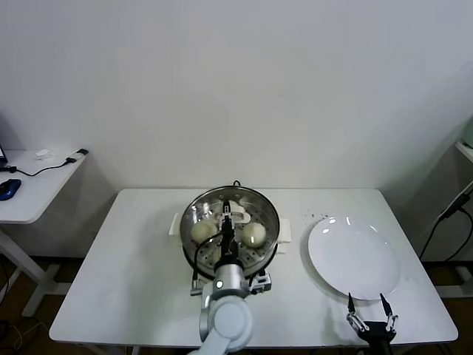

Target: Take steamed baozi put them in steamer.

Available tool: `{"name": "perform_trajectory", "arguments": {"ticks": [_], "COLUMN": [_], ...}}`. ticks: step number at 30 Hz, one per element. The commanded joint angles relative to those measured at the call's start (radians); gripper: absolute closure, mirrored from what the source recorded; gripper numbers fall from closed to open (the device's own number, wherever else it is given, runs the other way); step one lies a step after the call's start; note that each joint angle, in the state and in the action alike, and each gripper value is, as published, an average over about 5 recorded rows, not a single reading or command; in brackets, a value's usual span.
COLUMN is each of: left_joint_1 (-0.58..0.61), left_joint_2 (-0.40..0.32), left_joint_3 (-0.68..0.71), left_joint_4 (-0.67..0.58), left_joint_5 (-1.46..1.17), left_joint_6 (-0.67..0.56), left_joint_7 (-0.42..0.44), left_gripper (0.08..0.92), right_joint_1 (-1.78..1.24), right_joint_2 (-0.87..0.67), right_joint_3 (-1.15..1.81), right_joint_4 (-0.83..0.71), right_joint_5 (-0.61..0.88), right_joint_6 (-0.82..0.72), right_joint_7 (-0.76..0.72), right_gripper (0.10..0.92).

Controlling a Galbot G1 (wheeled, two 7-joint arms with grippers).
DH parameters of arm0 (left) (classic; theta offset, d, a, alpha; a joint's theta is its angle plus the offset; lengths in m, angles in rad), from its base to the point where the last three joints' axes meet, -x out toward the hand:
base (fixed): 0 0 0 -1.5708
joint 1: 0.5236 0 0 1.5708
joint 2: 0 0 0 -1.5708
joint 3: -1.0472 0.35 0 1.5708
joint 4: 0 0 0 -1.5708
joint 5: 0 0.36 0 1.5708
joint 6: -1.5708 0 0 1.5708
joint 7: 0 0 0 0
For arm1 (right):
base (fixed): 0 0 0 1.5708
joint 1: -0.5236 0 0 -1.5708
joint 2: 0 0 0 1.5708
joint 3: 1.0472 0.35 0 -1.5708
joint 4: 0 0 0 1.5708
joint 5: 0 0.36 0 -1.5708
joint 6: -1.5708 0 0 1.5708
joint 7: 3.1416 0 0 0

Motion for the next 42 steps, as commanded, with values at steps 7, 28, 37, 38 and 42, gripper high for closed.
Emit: {"name": "perform_trajectory", "arguments": {"ticks": [7,28,37,38,42], "left_joint_1": [0.061,0.287,0.433,0.435,0.447], "left_joint_2": [0.061,0.237,0.356,0.352,0.327], "left_joint_3": [0.019,-0.727,-0.875,-0.86,-0.798], "left_joint_4": [-0.196,-0.357,-0.009,0.022,0.108], "left_joint_5": [-0.037,-1.881,-2.187,-2.171,-2.101], "left_joint_6": [-0.017,-0.648,-0.878,-0.894,-0.948], "left_joint_7": [0.058,-0.319,-0.139,-0.131,-0.111], "left_gripper": [0.375,0.177,0.177,0.177,0.177], "right_joint_1": [-0.002,-0.005,-0.006,-0.006,-0.006], "right_joint_2": [0.001,-0.032,-0.033,-0.034,-0.036], "right_joint_3": [-0.006,-0.014,-0.027,-0.028,-0.027], "right_joint_4": [0.0,0.076,0.062,0.061,0.059], "right_joint_5": [-0.001,0.092,0.12,0.125,0.14], "right_joint_6": [-0.022,0.141,0.144,0.143,0.137], "right_joint_7": [-0.018,-0.013,-0.025,-0.025,-0.03], "right_gripper": [0.203,0.203,0.203,0.203,0.203]}}
